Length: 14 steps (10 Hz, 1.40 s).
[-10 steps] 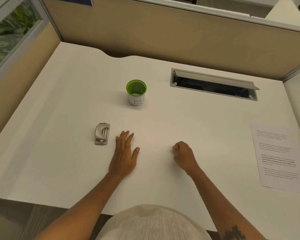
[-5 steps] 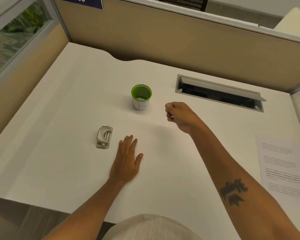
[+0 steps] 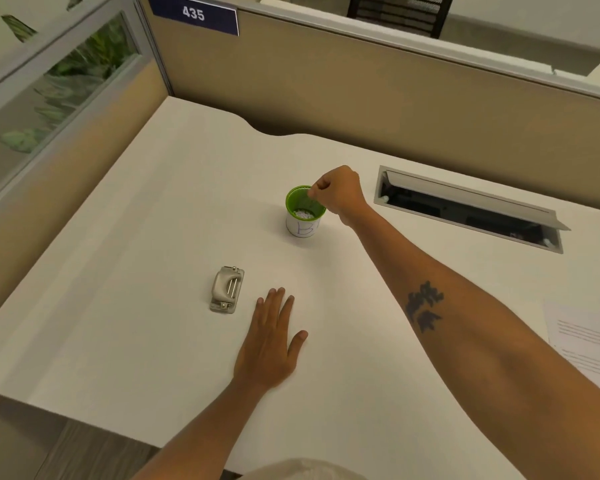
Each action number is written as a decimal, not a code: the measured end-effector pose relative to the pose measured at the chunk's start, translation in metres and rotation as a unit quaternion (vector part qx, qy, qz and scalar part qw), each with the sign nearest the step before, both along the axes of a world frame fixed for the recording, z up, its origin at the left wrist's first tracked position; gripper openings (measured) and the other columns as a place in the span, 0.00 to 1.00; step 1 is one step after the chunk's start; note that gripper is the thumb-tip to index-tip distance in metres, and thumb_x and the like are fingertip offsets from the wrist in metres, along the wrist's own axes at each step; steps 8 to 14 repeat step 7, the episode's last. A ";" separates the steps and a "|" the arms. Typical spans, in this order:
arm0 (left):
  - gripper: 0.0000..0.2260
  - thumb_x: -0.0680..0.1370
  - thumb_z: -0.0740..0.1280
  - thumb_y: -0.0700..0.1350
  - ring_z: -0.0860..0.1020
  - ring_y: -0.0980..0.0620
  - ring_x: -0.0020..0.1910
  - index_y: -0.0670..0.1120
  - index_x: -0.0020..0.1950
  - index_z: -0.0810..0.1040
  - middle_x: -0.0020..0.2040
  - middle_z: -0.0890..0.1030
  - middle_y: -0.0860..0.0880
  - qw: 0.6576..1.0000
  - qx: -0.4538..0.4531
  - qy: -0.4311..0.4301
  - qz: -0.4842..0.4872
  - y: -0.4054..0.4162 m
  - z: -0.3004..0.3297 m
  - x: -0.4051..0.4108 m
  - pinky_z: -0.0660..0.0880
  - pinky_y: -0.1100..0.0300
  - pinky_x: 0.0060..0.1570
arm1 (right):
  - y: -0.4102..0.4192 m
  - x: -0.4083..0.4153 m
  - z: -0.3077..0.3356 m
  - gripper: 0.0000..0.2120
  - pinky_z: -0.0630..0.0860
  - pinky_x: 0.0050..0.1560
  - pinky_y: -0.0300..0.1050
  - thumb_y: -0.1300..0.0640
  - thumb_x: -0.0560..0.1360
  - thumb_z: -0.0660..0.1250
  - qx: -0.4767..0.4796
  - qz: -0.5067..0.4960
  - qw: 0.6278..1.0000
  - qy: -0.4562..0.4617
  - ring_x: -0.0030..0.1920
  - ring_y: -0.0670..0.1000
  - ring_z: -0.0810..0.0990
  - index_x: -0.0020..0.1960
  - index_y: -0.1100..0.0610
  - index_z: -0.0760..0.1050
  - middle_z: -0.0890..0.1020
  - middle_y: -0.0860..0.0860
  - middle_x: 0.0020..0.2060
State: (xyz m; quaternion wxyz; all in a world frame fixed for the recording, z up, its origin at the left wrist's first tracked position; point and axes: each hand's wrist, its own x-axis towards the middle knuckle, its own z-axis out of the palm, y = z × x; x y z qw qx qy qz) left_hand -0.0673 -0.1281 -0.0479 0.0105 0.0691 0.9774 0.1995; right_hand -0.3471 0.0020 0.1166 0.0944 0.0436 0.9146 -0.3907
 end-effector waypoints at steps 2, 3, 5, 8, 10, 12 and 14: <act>0.33 0.86 0.55 0.60 0.50 0.45 0.88 0.42 0.86 0.59 0.87 0.56 0.43 1.000 -0.007 -0.008 -0.006 0.000 0.002 -0.001 0.54 0.42 0.85 | 0.002 -0.003 0.000 0.06 0.83 0.46 0.48 0.66 0.77 0.76 -0.003 0.014 1.000 0.010 0.44 0.55 0.83 0.52 0.65 0.89 0.89 0.61 0.49; 0.32 0.86 0.55 0.60 0.51 0.44 0.88 0.42 0.86 0.59 0.87 0.56 0.42 1.000 -0.009 -0.007 -0.007 0.001 0.005 -0.001 0.55 0.41 0.85 | 0.003 -0.002 0.002 0.09 0.87 0.53 0.55 0.72 0.76 0.73 -0.006 0.024 1.000 0.005 0.50 0.61 0.88 0.53 0.65 0.89 0.89 0.62 0.50; 0.33 0.86 0.51 0.61 0.50 0.44 0.88 0.43 0.86 0.59 0.87 0.56 0.43 1.000 -0.016 -0.013 -0.012 0.000 0.002 -0.001 0.54 0.41 0.85 | 0.008 0.002 0.006 0.06 0.88 0.53 0.55 0.68 0.74 0.78 0.013 0.029 0.999 0.041 0.48 0.58 0.88 0.48 0.61 0.90 0.86 0.52 0.40; 0.33 0.86 0.50 0.61 0.51 0.44 0.88 0.43 0.86 0.59 0.87 0.56 0.43 1.000 -0.008 -0.019 -0.010 0.001 0.007 0.000 0.53 0.42 0.85 | 0.030 0.019 0.004 0.04 0.86 0.51 0.48 0.67 0.74 0.77 -0.011 0.029 0.996 0.086 0.47 0.56 0.88 0.48 0.61 0.88 0.89 0.56 0.45; 0.33 0.86 0.50 0.61 0.51 0.44 0.88 0.43 0.86 0.59 0.87 0.56 0.43 1.000 -0.008 -0.019 -0.010 0.001 0.007 0.000 0.53 0.42 0.85 | 0.030 0.019 0.004 0.04 0.86 0.51 0.48 0.67 0.74 0.77 -0.011 0.029 0.996 0.086 0.47 0.56 0.88 0.48 0.61 0.88 0.89 0.56 0.45; 0.33 0.86 0.50 0.61 0.51 0.44 0.88 0.43 0.86 0.59 0.87 0.56 0.43 1.000 -0.008 -0.019 -0.010 0.001 0.007 0.000 0.53 0.42 0.85 | 0.030 0.019 0.004 0.04 0.86 0.51 0.48 0.67 0.74 0.77 -0.011 0.029 0.996 0.086 0.47 0.56 0.88 0.48 0.61 0.88 0.89 0.56 0.45; 0.33 0.86 0.50 0.61 0.51 0.44 0.88 0.43 0.86 0.59 0.87 0.56 0.43 1.000 -0.008 -0.019 -0.010 0.001 0.007 0.000 0.53 0.42 0.85 | 0.030 0.019 0.004 0.04 0.86 0.51 0.48 0.67 0.74 0.77 -0.011 0.029 0.996 0.086 0.47 0.56 0.88 0.48 0.61 0.88 0.89 0.56 0.45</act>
